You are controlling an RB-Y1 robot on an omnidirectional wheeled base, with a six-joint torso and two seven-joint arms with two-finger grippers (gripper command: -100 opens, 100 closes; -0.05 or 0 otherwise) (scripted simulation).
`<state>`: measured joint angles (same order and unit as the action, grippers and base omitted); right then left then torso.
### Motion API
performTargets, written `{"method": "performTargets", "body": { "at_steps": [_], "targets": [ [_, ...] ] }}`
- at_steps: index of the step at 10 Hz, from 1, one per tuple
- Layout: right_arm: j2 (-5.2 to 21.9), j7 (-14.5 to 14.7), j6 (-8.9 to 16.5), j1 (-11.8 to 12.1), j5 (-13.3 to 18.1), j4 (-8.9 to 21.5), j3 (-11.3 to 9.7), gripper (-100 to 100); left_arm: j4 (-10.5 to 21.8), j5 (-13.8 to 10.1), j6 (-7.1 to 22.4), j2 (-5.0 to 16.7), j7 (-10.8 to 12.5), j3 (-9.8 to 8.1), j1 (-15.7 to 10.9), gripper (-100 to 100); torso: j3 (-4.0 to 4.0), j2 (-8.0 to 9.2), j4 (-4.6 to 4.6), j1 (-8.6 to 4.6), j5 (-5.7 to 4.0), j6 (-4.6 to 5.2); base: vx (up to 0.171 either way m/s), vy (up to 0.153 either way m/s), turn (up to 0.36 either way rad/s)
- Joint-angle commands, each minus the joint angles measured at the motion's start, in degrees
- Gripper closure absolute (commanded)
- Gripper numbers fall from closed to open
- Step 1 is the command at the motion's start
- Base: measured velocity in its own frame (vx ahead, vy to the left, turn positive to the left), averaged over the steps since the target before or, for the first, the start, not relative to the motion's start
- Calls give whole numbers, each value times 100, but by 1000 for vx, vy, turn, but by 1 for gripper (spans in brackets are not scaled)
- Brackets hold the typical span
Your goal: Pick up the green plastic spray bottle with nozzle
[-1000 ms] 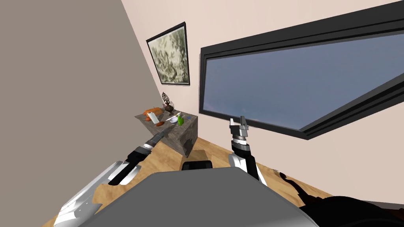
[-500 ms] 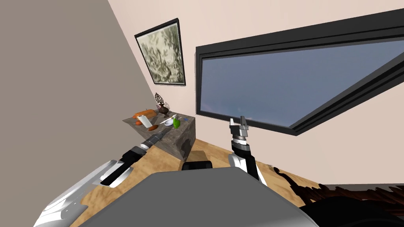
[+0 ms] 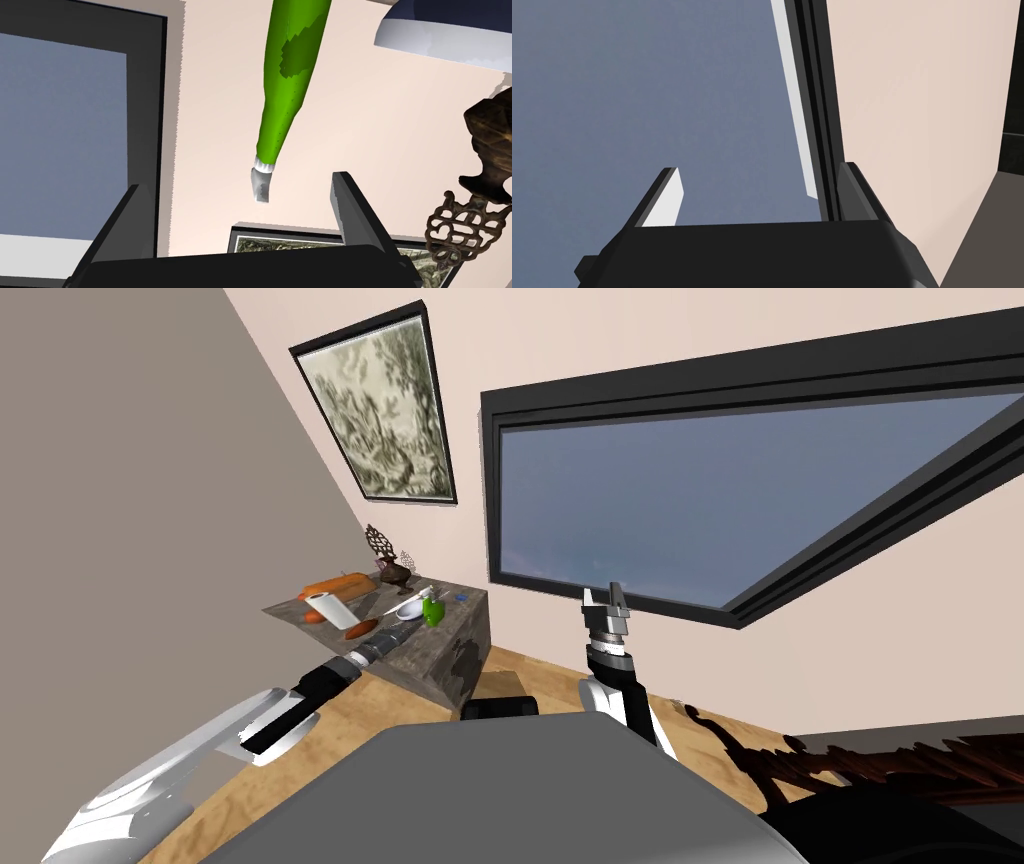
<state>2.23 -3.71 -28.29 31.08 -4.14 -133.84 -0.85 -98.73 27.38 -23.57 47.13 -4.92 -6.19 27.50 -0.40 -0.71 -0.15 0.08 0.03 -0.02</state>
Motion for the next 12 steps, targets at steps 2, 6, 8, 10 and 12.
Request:
{"method": "performTargets", "body": {
  "at_steps": [2,6,8,10,12],
  "targets": [
    [0,0,0,0,0,0,0,0,140,60,54,293,-326,33,5,-100,2,4,1,0,0,0,115,-5,-116],
    [0,0,0,0,0,0,0,0,265,96,91,514,-576,54,-4,-100,5,9,2,-3,-1,-2,98,-3,-78],
    [0,0,0,-1,0,0,0,0,552,-64,-190,556,-692,-86,49,-100,24,43,9,-3,0,-4,7,-25,-112],
    [-1,0,0,-1,0,0,0,0,860,-225,-449,592,-791,-227,103,-100,30,52,11,-21,-4,-6,9,-75,-108],
    [-1,0,0,-1,0,0,-1,0,1112,-225,-577,592,-791,-227,103,-100,30,53,11,-32,-7,-4,2,-55,-48]
  ]
}}
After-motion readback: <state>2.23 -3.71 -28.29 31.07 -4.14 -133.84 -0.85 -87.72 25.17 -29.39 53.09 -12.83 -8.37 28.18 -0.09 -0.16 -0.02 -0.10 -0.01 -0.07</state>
